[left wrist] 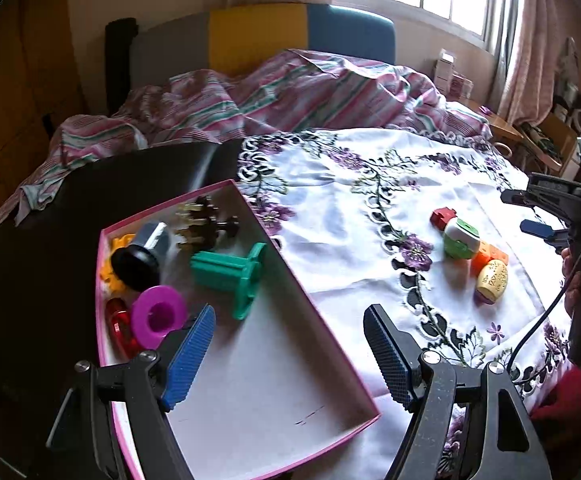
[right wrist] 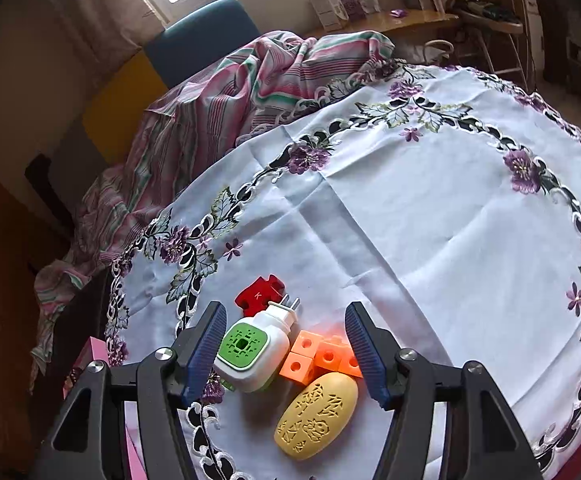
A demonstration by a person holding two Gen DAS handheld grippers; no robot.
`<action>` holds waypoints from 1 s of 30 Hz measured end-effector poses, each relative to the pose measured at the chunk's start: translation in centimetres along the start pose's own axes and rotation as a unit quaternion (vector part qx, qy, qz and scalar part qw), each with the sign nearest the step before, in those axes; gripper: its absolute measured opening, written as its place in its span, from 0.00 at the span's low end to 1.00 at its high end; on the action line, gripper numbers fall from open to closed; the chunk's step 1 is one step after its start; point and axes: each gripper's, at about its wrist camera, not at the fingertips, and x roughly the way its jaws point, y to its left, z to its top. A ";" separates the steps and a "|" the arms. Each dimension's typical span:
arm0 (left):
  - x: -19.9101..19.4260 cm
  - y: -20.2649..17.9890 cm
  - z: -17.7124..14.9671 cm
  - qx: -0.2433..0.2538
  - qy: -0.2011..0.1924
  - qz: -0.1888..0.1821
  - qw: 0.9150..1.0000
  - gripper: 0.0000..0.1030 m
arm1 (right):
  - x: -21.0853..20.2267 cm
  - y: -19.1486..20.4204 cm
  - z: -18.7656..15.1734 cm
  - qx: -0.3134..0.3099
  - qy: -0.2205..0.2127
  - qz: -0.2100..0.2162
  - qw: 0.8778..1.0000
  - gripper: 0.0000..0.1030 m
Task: Organize rigid objects
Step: 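Move both tools back toward the remaining toys on the tablecloth, then grasp the white-green plug-in device with the left tool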
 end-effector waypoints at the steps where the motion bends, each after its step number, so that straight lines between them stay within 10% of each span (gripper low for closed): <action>1: 0.2 -0.3 0.0 0.002 0.002 -0.002 1.000 0.75 | 0.0 -0.1 0.0 0.004 0.000 -0.002 1.000 0.61; 30: 11.5 -16.0 7.7 0.114 0.082 -0.147 0.979 0.82 | 0.1 -3.7 0.5 0.105 0.010 0.017 0.994 0.61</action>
